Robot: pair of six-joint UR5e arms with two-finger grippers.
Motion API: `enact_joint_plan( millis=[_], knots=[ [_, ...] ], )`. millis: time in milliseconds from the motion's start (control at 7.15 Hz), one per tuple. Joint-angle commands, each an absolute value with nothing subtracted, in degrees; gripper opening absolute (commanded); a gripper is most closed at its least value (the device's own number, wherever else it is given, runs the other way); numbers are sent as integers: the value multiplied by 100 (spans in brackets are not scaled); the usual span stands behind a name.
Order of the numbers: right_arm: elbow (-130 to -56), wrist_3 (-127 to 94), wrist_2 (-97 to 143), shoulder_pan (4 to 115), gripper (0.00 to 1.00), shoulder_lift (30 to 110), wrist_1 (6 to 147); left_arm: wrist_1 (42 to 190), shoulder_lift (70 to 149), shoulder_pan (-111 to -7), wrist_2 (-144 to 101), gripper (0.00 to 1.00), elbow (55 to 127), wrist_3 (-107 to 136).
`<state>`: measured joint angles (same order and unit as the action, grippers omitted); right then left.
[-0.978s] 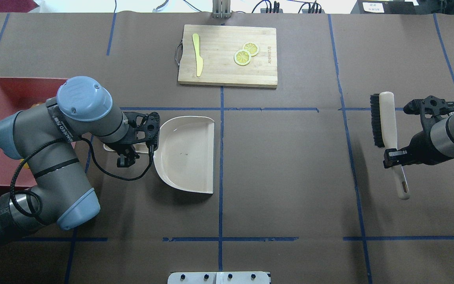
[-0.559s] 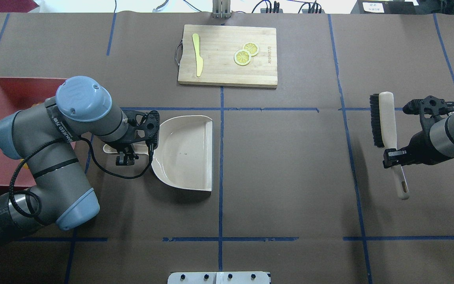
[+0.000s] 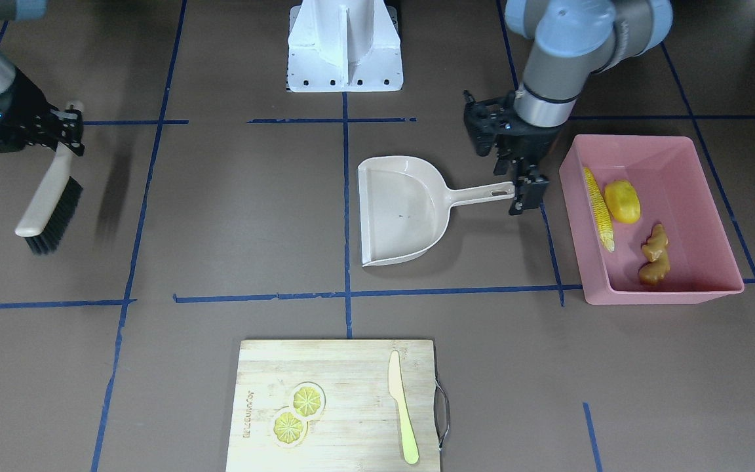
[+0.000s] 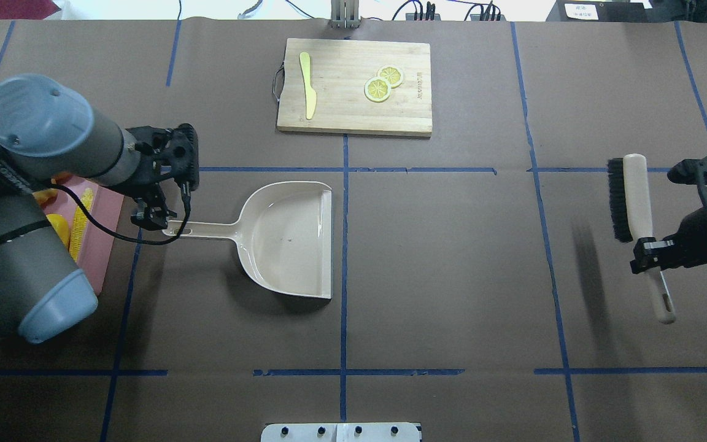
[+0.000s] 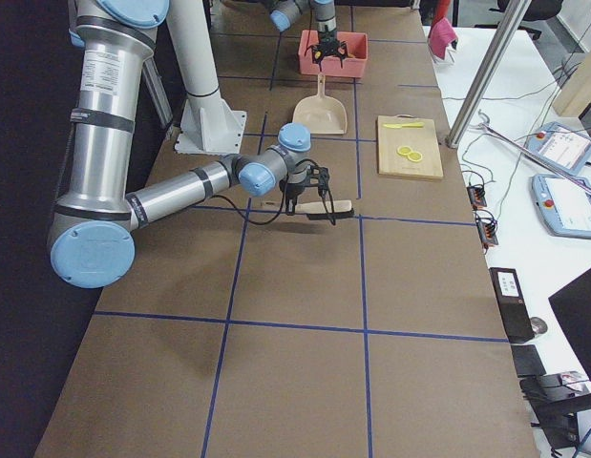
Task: Sweep and dump trash into bin
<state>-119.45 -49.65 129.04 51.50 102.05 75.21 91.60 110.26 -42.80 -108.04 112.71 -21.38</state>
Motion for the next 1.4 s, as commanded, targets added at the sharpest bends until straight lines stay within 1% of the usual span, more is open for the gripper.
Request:
enact_joint_plan(
  millis=[0, 140, 280, 419, 559, 839, 1118, 1258],
  knots=[
    [-11857, -3951, 13289, 5597, 3, 10948, 7532, 8748, 10715, -5006, -10837, 94, 11443, -1600],
    [-11709, -3563, 13315, 5738, 3, 11082, 7602, 8754, 10557, -5140, -10837, 94, 11435, -1608],
    [-11403, -3299, 13315, 5757, 3, 11005, 7611, 8737, 10547, -5185, -10828, 94, 11417, -1617],
    [-11217, -3209, 13315, 5783, 3, 10978, 7577, 8615, 10477, -5325, -10846, 91, 11400, -1617],
    [-11050, -3173, 13324, 5774, 2, 10873, 7594, 8570, 10468, -5344, -10898, 92, 11399, -1617],
    [-10628, -3173, 13473, 5774, 3, 10496, 7585, 8578, 10477, -5335, -10925, 93, 11417, -1556],
    [-10425, -3182, 13482, 5774, 4, 10328, 7585, 8578, 10503, -5317, -10934, 96, 11417, -1521],
    [-10267, -3173, 13474, 5766, 8, 10258, 7550, 8596, 10477, -5317, -10934, 96, 11400, -1529]
  ],
)
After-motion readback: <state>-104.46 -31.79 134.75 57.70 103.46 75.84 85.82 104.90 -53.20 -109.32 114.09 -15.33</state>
